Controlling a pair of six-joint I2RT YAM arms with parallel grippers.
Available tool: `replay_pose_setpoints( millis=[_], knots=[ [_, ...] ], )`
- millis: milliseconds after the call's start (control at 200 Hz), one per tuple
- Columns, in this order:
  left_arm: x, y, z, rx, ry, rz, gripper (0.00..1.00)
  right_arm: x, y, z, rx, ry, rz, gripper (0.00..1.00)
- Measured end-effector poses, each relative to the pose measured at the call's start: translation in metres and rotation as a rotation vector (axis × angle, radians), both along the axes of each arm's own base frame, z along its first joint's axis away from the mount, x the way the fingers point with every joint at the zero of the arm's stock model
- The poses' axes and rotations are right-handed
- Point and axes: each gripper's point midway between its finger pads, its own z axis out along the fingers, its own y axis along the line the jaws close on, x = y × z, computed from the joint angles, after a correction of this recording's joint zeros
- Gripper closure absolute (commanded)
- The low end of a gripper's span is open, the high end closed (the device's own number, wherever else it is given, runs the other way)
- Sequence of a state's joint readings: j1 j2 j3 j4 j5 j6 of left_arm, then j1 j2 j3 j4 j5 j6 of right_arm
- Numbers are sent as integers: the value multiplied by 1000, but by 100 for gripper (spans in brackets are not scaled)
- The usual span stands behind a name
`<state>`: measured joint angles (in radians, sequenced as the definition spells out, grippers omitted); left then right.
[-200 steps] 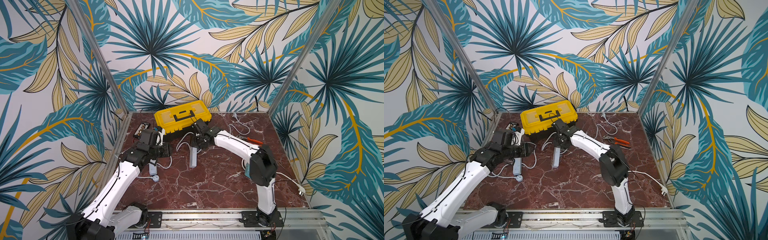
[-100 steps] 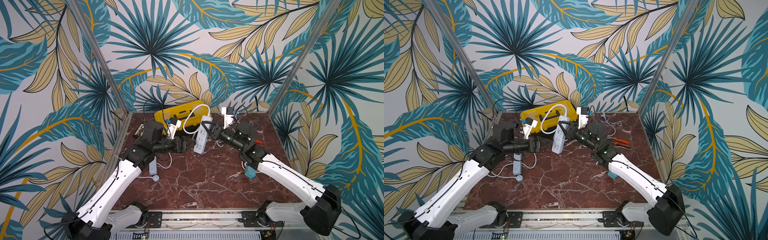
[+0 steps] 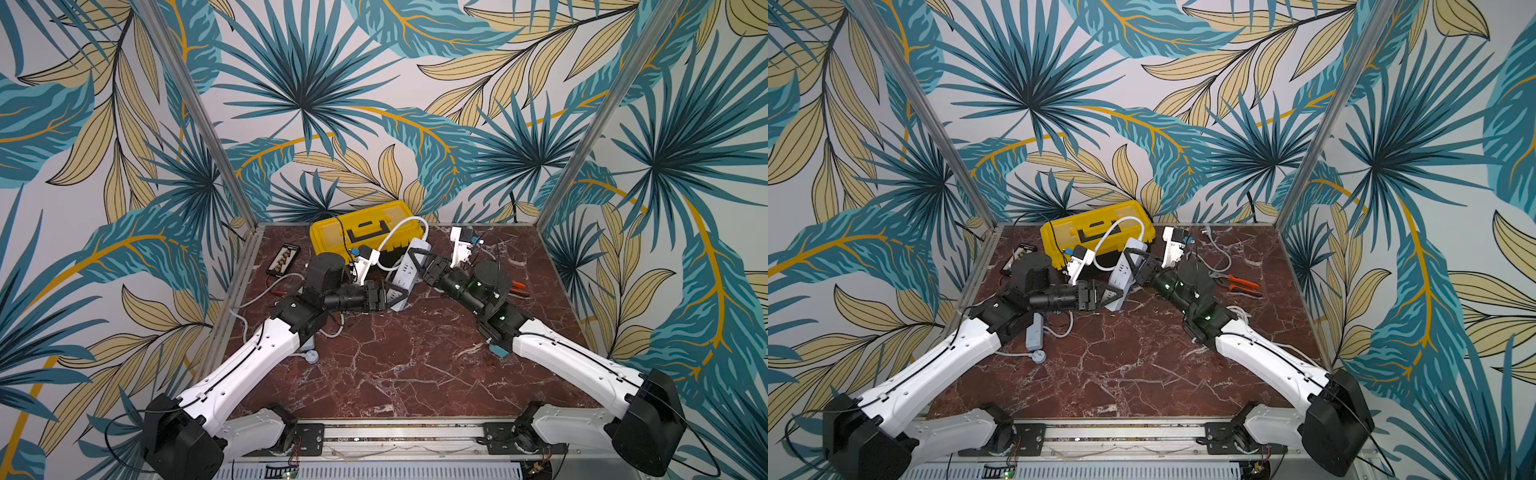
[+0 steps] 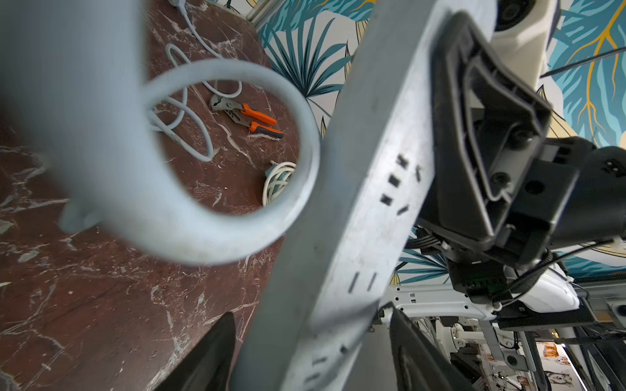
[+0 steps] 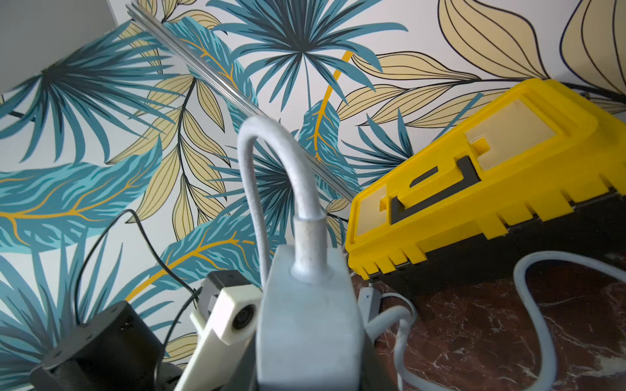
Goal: Wrap the cord around the power strip
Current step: Pick up the power strip from the center of the board.
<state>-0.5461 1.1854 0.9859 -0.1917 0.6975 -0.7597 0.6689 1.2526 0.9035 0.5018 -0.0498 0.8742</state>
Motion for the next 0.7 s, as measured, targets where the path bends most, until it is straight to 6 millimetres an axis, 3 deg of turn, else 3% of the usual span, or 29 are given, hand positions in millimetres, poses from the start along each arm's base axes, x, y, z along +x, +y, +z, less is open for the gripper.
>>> replay_pose_setpoints(
  millis=[160, 245, 285, 370, 451, 701],
  knots=[
    [-2, -6, -10, -34, 41, -5, 46, -1, 4, -9, 95, 10, 8, 88],
    [-4, -9, -9, -66, 52, -19, 49, -1, 4, -9, 137, 3, 11, 88],
    [-5, -10, -6, -79, 48, -25, 45, -1, 4, -6, 156, -6, 13, 88],
    [-3, -9, 2, -102, 41, -13, 26, -3, 3, 3, 182, -36, 17, 88],
    [-1, -5, 9, -127, 50, 12, 17, -7, 5, 11, 205, -64, 29, 88],
    [21, 47, 23, -180, 30, 172, 21, -14, -2, 10, 208, -66, 21, 88]
  ],
)
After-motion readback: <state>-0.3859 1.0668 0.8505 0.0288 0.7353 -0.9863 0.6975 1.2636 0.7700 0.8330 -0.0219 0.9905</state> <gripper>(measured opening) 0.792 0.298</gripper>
